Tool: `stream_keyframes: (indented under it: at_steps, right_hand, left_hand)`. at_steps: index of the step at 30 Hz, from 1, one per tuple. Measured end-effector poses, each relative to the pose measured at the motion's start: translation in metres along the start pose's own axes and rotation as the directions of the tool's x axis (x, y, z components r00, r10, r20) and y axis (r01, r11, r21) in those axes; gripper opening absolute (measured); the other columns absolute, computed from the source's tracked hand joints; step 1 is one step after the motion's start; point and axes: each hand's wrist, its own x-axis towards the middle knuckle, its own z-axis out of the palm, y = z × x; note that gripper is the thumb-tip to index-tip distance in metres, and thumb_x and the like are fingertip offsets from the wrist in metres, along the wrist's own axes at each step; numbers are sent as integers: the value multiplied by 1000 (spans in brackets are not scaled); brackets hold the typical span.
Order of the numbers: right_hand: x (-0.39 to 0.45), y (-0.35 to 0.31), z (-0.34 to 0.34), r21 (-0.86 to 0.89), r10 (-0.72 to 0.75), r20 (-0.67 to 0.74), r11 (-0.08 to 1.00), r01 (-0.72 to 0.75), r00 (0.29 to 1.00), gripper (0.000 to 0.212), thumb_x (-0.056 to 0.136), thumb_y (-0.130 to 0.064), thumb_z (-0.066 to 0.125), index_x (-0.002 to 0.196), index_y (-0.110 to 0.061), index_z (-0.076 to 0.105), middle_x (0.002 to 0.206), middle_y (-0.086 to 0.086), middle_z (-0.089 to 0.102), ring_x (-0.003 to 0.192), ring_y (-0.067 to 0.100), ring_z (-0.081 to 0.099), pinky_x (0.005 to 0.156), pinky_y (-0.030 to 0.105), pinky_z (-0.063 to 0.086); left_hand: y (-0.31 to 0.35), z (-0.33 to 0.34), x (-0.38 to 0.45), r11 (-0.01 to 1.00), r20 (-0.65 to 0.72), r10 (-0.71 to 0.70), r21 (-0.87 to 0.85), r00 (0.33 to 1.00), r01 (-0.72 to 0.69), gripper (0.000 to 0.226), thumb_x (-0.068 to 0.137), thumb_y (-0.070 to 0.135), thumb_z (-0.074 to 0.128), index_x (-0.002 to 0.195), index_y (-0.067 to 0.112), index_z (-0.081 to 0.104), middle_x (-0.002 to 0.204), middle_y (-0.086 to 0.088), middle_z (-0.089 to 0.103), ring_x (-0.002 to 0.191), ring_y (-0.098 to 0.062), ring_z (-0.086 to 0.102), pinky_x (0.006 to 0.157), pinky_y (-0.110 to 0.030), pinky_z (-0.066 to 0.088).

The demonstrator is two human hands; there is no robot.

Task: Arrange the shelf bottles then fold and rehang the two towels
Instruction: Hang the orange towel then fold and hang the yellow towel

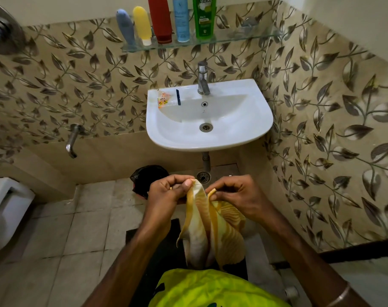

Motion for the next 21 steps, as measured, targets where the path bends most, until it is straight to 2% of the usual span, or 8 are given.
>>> stream_keyframes:
  at_steps: [4,9,18,21]
  right_hand:
    - [4,-5,5,-60,-38,-36,998,35,999,19,81,-4,80,99,-10,80,95,2,80,91,15,76,82,30,60]
    - [3,-14,13,-111,4,-77,994,-12,997,15,78,-17,86,87,-10,76,83,1,77,77,15,74,70,42,62]
    - [0,-20,15,-158,13,-107,987,-30,994,16,78,-24,86,84,-15,74,79,-3,75,72,11,72,65,43,61]
    - [0,-21,15,-167,16,-129,985,-37,992,19,77,-25,87,80,-15,71,76,-3,72,68,9,68,60,38,60]
  left_hand:
    - [-1,6,-8,999,6,26,-35,1000,-26,15,95,7,61,102,6,74,90,-5,78,82,-15,75,67,-23,59]
    - [-2,12,-16,997,15,78,-30,997,-77,15,95,5,60,103,4,73,92,-6,77,85,-14,74,67,-21,57]
    - [-5,12,-20,993,25,117,-24,993,-117,16,94,6,59,103,6,73,96,-3,76,90,-12,73,71,-19,57]
    - [-4,12,-22,991,49,128,-35,991,-126,16,92,7,62,105,7,72,97,-3,76,93,-14,73,73,-20,57]
